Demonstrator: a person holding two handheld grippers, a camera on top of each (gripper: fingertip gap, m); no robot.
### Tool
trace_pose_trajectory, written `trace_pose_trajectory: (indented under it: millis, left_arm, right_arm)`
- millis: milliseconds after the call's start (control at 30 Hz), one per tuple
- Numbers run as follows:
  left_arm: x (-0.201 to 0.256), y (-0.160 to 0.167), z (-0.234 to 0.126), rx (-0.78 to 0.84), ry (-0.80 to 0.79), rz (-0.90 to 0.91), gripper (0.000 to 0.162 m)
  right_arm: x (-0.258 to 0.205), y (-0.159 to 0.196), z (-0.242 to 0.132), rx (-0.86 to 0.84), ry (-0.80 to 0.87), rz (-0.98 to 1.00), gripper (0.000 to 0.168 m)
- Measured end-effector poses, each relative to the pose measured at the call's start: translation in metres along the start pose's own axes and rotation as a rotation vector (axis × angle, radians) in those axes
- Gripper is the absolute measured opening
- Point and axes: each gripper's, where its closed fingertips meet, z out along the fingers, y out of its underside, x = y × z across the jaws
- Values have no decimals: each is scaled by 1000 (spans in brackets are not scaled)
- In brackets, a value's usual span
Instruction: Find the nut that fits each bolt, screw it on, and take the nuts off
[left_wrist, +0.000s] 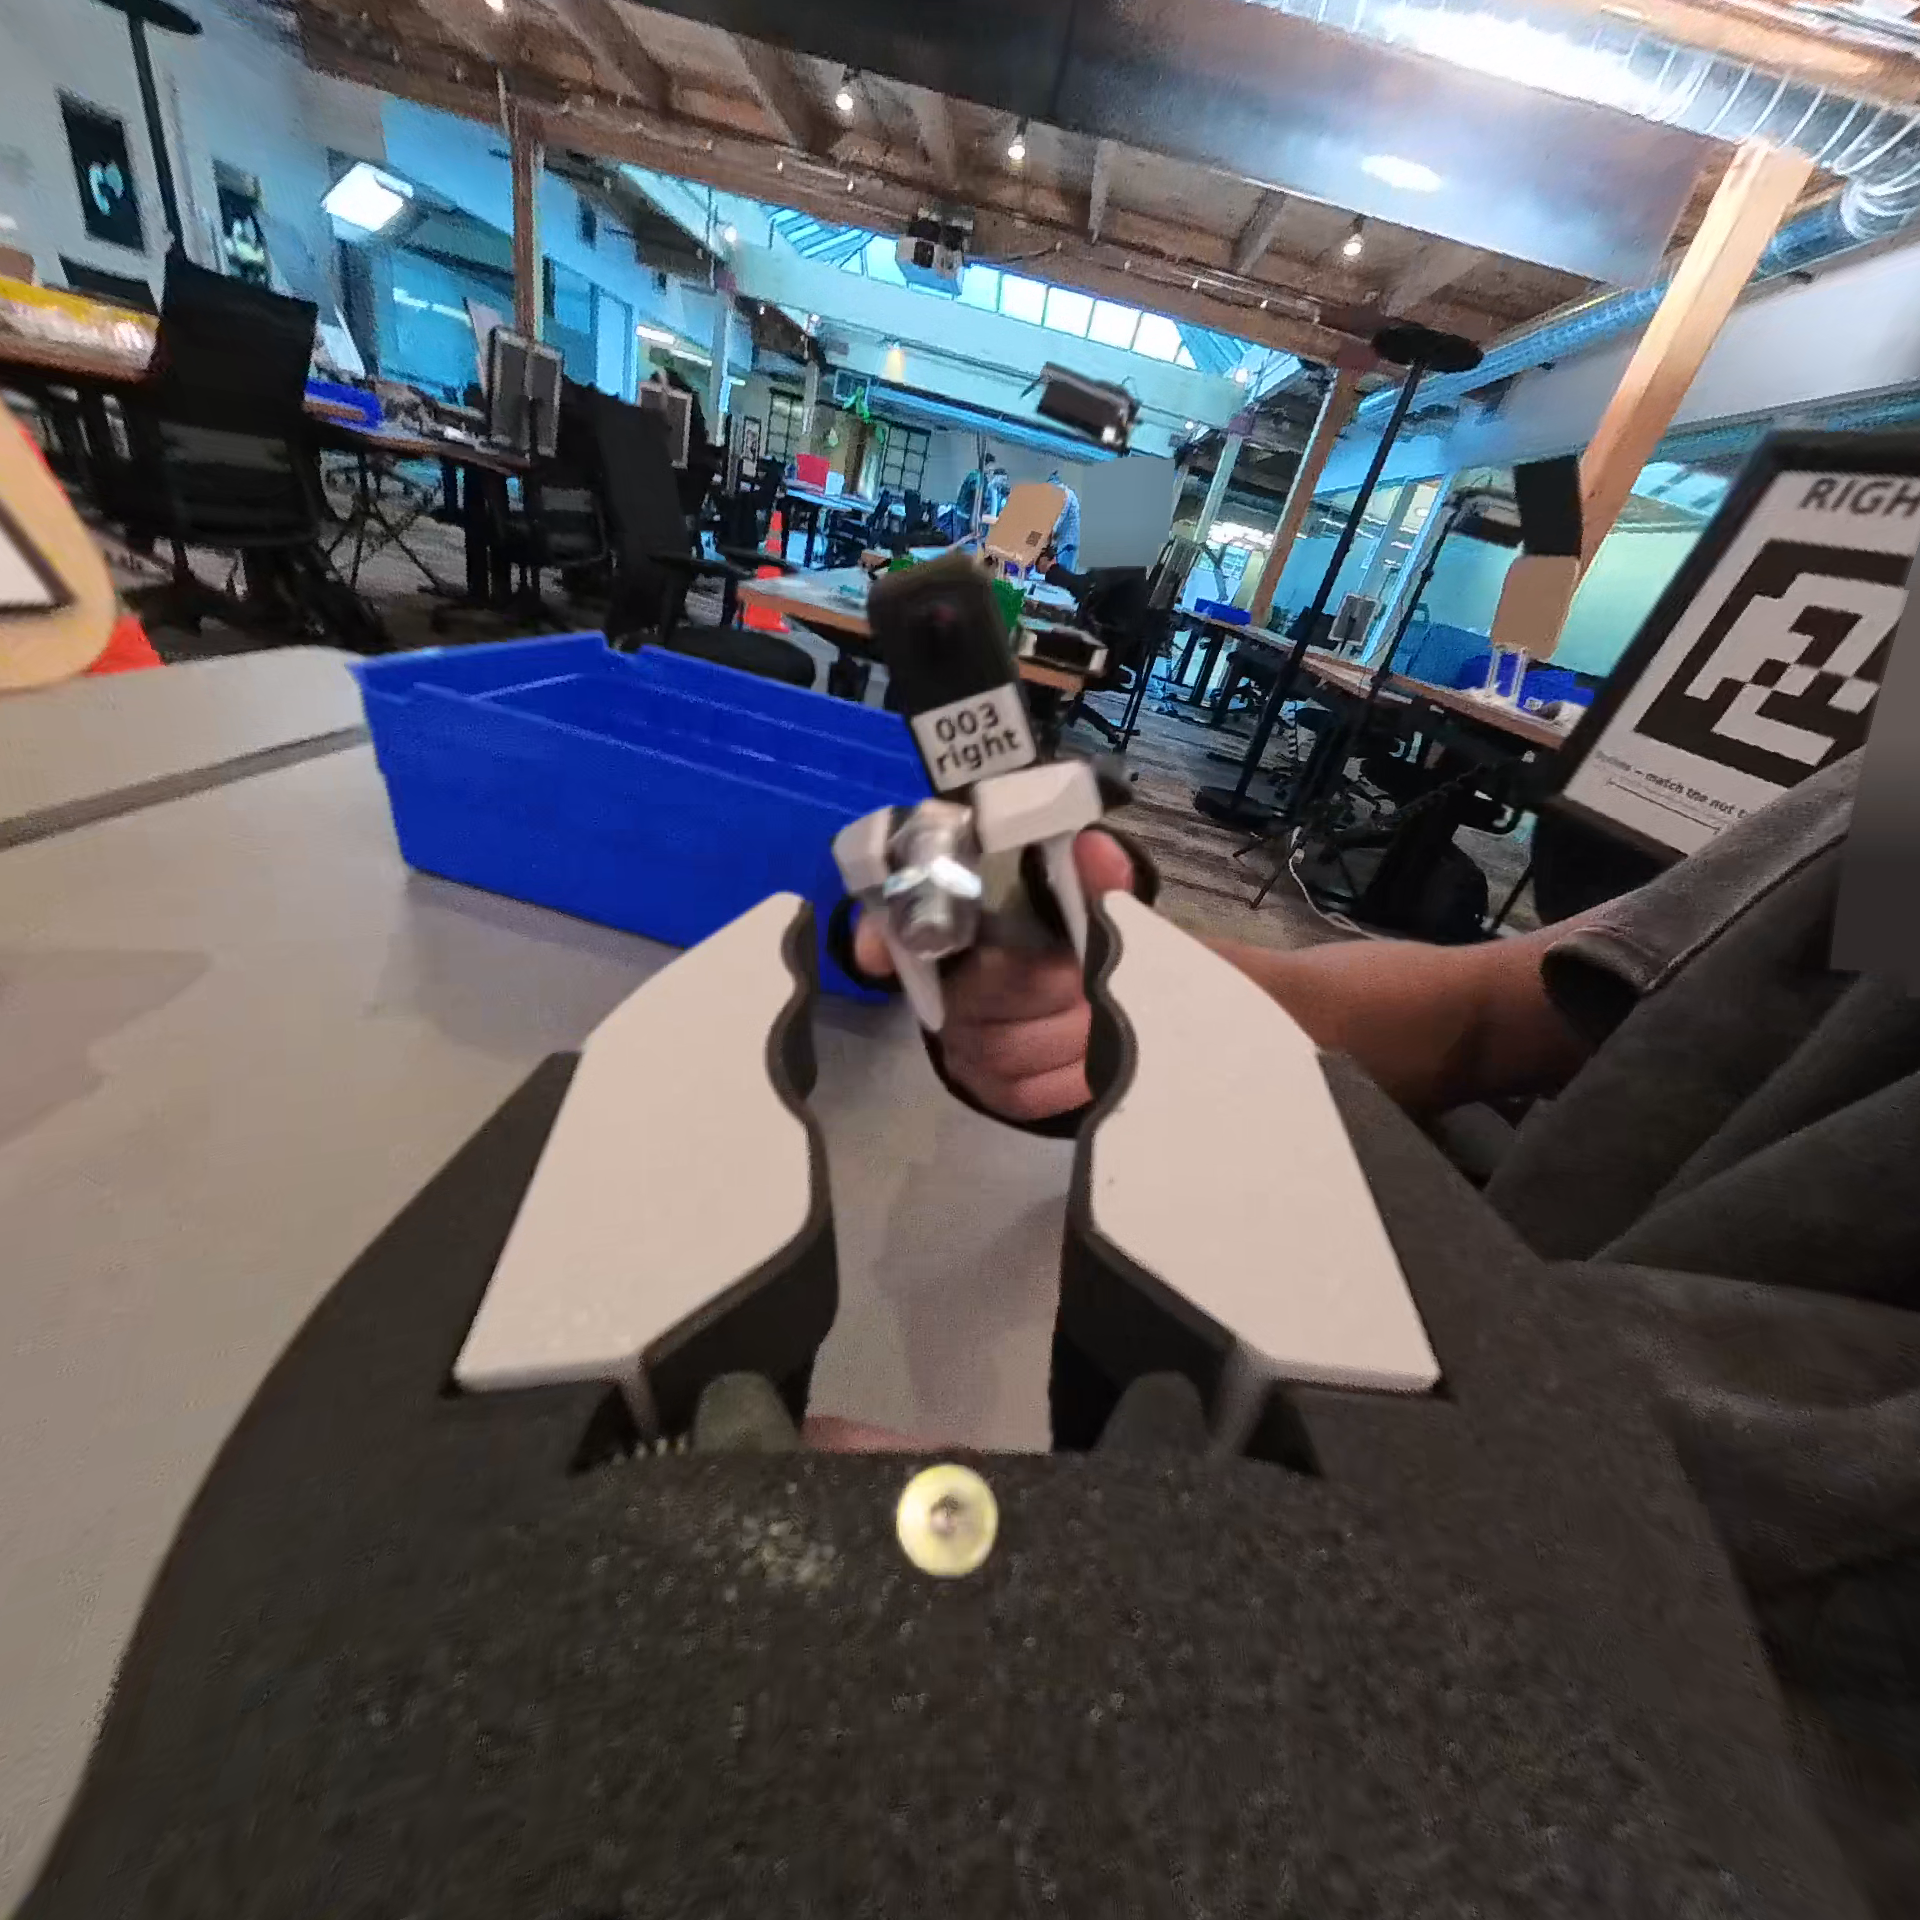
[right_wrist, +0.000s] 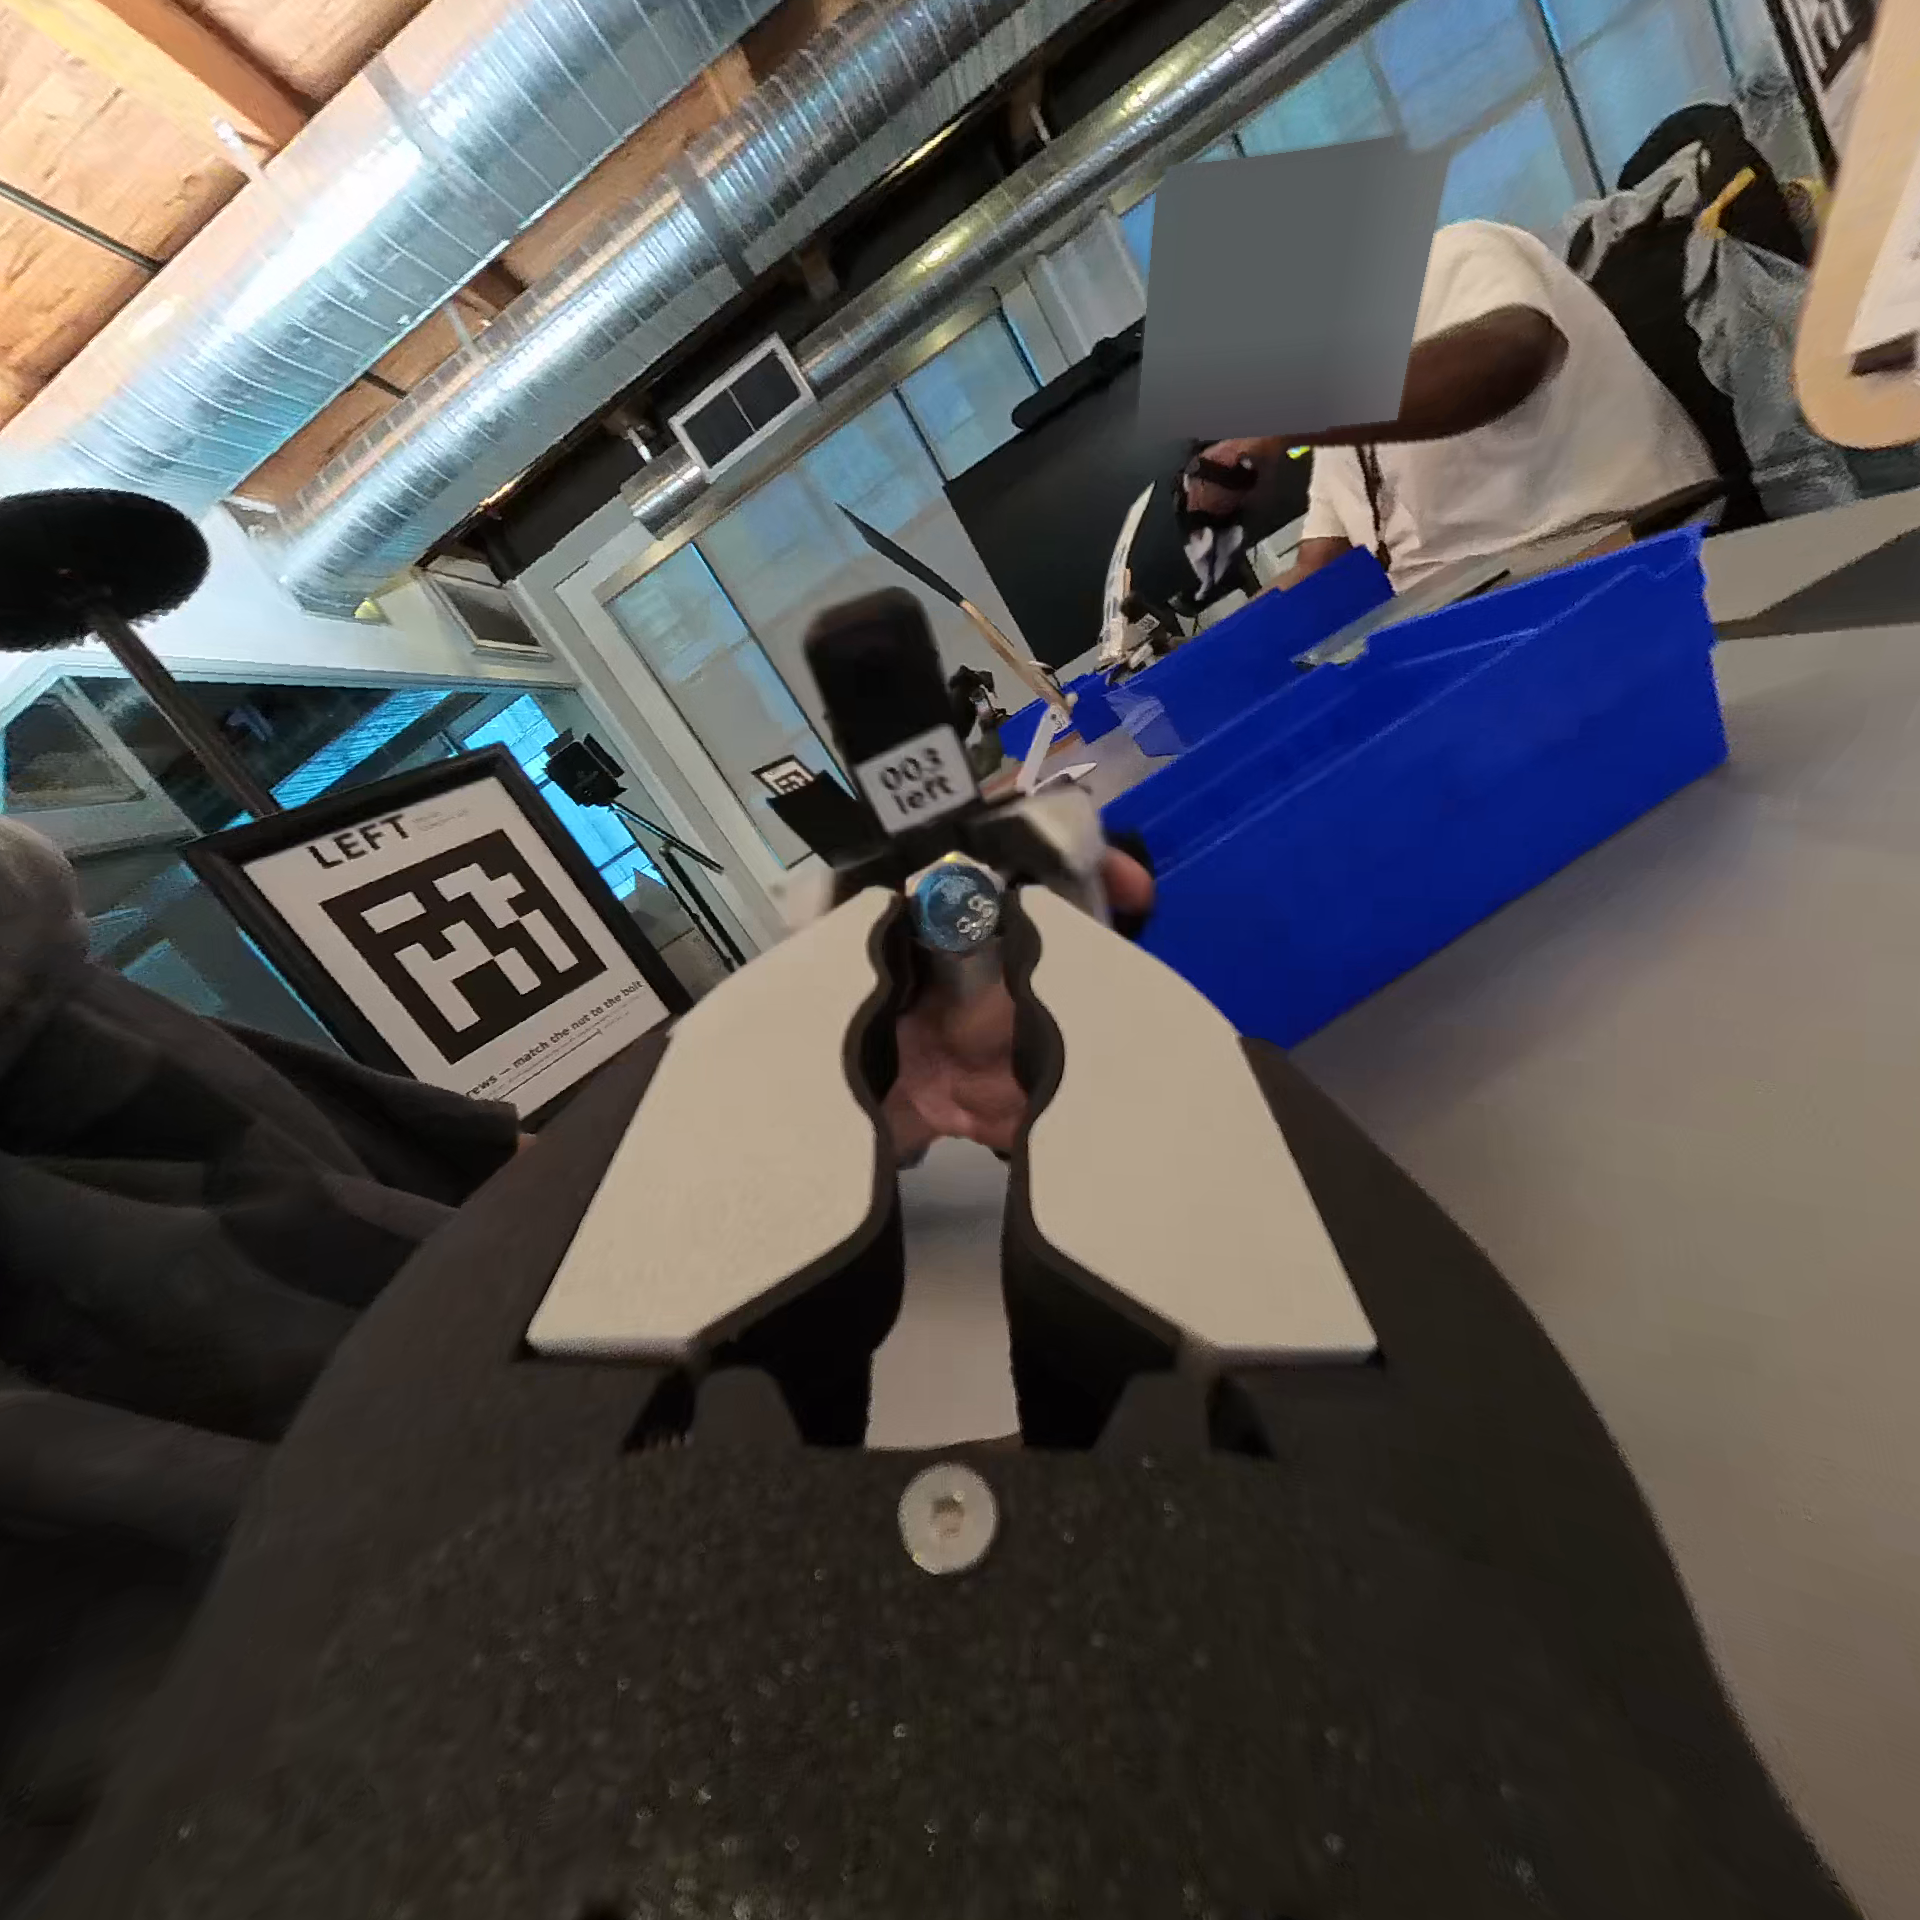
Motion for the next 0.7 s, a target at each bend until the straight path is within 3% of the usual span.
trace_pose_trajectory:
  millis: [100,133,167,233,333,533,600,700]
  left_arm:
    - [5,5,7,-17,25,8,48]
    - [13,-1,8,-1,36,28,62]
    - [26,-9,7,23,82,50,45]
    - [33,-21,4,50,85,70,43]
    - [10,-12,-4,-5,-47,114,44]
    - [-49,15,-18,-23,-317,12,51]
    - [-57,24,-17,-51,-359,-6,52]
    - [-57,40,-12,-134,-365,16,55]
  right_arm:
    - [7,2,1,-10,44,-10,17]
    - [11,4,-1,-9,46,1,17]
    - [19,6,-4,-11,69,24,17]
    - [26,9,-9,-11,83,40,18]
    - [17,5,-8,-17,70,25,17]
    - [-10,-3,-6,-101,131,-150,17]
    - [-19,-29,-21,-132,218,-249,17]
    - [-13,-91,-77,-198,459,-328,17]
